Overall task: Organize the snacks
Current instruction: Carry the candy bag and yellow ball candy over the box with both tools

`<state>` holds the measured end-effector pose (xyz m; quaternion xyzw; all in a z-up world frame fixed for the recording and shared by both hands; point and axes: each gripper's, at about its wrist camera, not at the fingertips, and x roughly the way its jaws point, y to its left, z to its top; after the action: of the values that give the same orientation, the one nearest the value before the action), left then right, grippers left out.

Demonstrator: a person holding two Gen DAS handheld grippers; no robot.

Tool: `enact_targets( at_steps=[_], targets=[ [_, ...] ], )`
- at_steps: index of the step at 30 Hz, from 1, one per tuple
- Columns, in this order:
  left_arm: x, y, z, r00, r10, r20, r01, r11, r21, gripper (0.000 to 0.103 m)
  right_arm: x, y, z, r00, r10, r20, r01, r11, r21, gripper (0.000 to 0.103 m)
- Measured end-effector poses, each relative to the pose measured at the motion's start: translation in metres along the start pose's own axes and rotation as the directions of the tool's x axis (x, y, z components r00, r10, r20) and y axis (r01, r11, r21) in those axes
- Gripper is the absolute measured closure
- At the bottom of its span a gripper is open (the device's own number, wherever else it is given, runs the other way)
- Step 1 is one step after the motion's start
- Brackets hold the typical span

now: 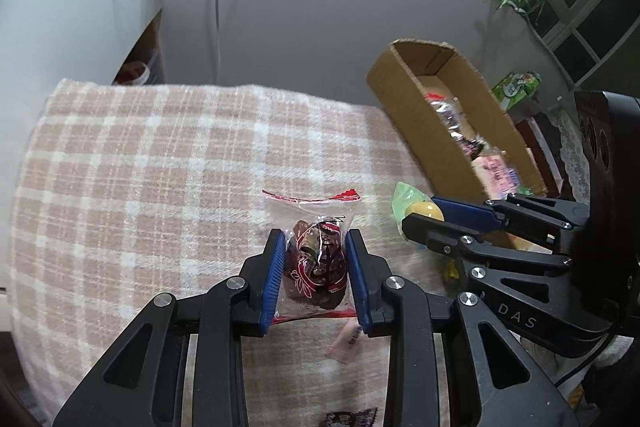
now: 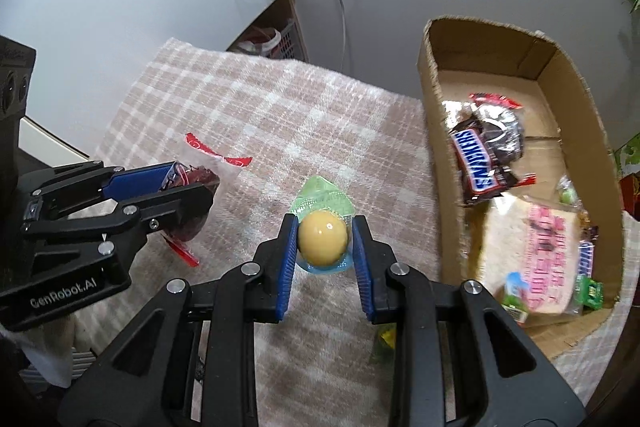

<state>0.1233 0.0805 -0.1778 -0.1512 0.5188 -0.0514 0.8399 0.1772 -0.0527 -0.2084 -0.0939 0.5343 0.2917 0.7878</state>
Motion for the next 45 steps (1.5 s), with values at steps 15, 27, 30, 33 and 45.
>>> enact_targets(
  at_steps=[15, 27, 30, 33, 45],
  targets=[
    [-0.019, -0.056, 0.028, 0.995, -0.072, 0.064, 0.065, 0.992, 0.104, 0.074, -0.071, -0.047, 0.001, 0.994, -0.059, 0.095, 0.056, 0.998, 0.041, 0.075],
    [-0.005, -0.109, 0.050, 0.992, -0.113, 0.063, 0.097, 0.972, 0.215, 0.074, -0.088, -0.104, -0.007, 0.987, -0.125, 0.098, 0.111, 0.984, 0.142, 0.075],
    [-0.001, -0.118, 0.052, 0.992, -0.116, 0.058, 0.099, 0.967, 0.234, 0.074, -0.085, -0.117, -0.010, 0.985, -0.148, 0.093, 0.132, 0.978, 0.164, 0.075],
    [0.006, -0.127, 0.055, 0.992, -0.117, 0.050, 0.101, 0.963, 0.251, 0.074, -0.082, -0.130, -0.012, 0.982, -0.168, 0.085, 0.150, 0.972, 0.180, 0.075],
    [0.039, -0.152, 0.067, 0.996, -0.088, 0.026, 0.078, 0.965, 0.252, 0.074, -0.064, -0.168, -0.017, 0.984, -0.169, 0.049, 0.153, 0.957, 0.245, 0.075]
  ],
)
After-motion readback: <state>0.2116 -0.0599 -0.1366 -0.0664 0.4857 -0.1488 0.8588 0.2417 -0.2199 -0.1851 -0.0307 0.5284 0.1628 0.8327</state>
